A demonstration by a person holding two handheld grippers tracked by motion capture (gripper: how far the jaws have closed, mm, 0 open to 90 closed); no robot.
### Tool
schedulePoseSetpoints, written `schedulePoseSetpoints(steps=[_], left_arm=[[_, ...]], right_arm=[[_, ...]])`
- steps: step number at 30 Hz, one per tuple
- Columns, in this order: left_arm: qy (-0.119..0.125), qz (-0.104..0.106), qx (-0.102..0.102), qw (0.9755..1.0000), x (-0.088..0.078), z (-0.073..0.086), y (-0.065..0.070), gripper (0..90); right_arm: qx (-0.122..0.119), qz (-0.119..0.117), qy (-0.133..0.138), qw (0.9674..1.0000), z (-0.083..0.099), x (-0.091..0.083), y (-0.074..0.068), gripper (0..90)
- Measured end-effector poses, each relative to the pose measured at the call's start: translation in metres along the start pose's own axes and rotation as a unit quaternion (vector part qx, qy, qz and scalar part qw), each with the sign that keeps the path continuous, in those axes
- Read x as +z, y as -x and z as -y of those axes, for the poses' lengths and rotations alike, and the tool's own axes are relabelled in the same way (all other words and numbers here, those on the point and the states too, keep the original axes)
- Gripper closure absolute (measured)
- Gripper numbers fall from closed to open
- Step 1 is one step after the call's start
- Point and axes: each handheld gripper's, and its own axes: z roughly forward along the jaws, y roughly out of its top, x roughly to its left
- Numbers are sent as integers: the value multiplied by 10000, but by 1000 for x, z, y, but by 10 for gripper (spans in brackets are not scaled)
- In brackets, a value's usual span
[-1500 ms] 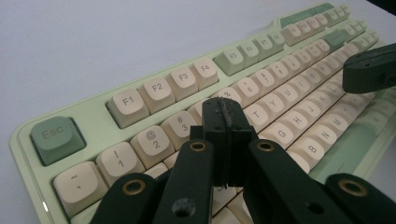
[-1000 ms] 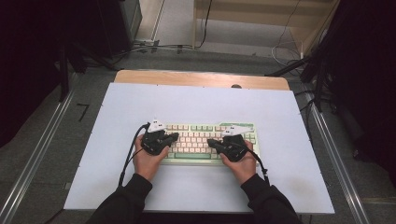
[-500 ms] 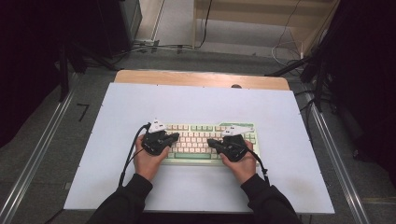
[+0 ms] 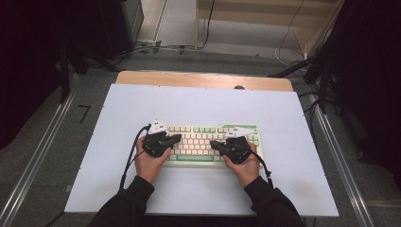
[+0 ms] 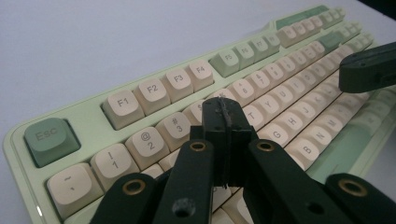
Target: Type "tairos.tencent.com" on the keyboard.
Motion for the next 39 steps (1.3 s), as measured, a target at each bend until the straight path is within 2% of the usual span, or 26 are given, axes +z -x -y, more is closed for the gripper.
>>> schedulePoseSetpoints(steps=[20,39], left_arm=[[67,42,-31,10000,-2,0,1,900],[63,35,-21,10000,-3,0,0,900]], right_arm=[[-59,-77,5,10000,-3,2,-6,881],[-209,-236,-120,9994,-6,17,-20,881]])
